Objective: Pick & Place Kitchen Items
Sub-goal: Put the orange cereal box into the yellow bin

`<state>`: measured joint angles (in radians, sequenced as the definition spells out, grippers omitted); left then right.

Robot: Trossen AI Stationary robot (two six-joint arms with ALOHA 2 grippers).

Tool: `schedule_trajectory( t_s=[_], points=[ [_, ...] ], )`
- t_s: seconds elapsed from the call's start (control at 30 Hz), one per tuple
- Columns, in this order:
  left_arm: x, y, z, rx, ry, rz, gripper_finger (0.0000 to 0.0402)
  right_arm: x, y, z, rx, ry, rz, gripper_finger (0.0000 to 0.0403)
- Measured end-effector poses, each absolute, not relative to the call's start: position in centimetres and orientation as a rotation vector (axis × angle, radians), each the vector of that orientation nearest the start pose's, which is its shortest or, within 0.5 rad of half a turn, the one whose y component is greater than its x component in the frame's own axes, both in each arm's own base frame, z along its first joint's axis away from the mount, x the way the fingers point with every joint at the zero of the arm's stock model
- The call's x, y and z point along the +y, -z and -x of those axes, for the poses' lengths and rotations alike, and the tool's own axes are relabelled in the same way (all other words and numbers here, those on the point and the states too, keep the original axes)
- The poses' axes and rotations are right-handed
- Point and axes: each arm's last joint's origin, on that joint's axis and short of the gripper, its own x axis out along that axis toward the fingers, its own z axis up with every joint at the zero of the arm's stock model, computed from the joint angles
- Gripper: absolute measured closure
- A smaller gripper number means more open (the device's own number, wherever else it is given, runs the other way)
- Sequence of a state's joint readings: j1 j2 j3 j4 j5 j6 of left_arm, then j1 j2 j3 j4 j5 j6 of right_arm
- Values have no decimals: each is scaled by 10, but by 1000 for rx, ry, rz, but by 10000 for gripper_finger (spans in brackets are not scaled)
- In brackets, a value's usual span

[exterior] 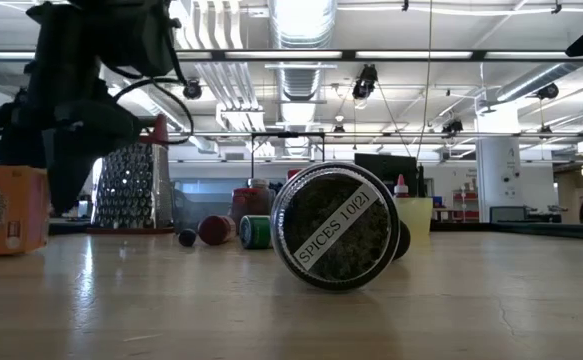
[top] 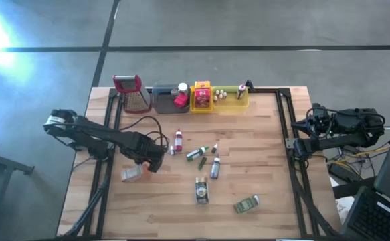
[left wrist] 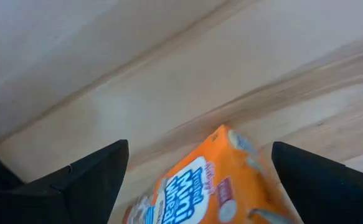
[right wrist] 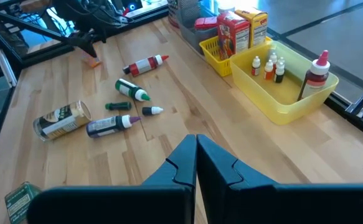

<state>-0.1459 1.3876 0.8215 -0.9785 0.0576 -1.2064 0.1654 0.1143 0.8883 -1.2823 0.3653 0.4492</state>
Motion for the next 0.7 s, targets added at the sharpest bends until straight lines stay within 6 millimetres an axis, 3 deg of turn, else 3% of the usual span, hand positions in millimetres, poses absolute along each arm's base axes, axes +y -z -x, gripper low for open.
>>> schedule_trajectory(
  t_s=[0.17, 0.7],
  points=[
    [-32, -191, -211, 1419, -781, 853, 1, -15, -302, 24, 437, 301, -305, 394],
    [-38, -205, -216, 1512, -439, 600, 2, -15, -302, 24, 437, 301, -305, 394]
  ],
)
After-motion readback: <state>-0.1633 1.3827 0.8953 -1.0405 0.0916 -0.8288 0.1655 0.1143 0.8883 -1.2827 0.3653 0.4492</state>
